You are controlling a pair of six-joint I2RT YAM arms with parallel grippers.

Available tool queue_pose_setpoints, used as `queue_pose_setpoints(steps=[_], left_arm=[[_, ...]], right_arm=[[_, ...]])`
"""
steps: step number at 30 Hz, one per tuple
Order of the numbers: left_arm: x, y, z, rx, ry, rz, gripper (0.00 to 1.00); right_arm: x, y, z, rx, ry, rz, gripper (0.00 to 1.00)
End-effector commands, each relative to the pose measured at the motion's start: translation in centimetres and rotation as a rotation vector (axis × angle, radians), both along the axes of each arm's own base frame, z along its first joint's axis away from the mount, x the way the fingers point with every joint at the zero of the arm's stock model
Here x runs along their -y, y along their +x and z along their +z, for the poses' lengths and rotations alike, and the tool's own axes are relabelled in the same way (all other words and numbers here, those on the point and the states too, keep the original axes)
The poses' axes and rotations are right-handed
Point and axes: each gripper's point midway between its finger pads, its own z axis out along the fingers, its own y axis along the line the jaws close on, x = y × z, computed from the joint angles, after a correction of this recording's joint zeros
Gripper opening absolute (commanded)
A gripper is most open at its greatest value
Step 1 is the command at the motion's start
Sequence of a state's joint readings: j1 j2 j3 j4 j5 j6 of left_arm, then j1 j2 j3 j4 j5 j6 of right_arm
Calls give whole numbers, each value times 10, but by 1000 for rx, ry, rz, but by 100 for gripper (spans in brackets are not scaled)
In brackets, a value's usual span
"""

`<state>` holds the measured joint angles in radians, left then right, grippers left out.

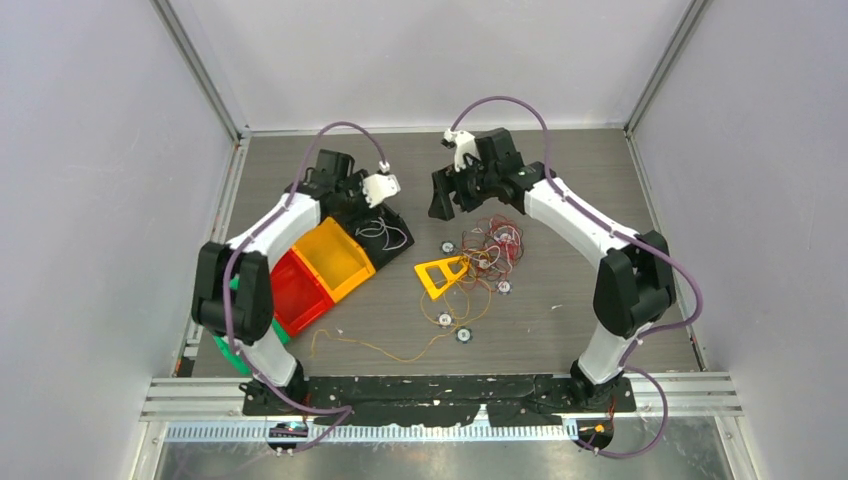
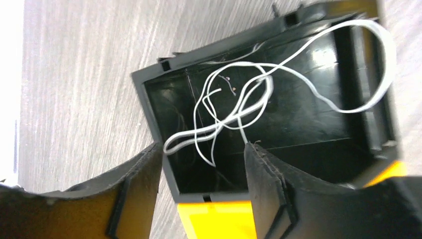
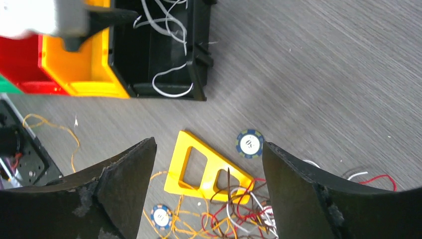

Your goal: Untangle the cables

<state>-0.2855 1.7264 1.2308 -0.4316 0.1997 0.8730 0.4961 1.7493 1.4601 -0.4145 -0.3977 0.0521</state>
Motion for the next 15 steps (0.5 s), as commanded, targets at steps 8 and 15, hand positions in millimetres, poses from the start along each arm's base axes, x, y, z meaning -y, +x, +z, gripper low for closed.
queue_pose_setpoints(steps=[8, 15], left_arm=[[39, -58, 140, -23, -401, -36, 91], [108, -159, 117, -266, -687, -180, 88]], right_arm=[[69, -49, 7, 11, -172, 201, 87], [74, -86, -48, -192, -214, 227, 86]])
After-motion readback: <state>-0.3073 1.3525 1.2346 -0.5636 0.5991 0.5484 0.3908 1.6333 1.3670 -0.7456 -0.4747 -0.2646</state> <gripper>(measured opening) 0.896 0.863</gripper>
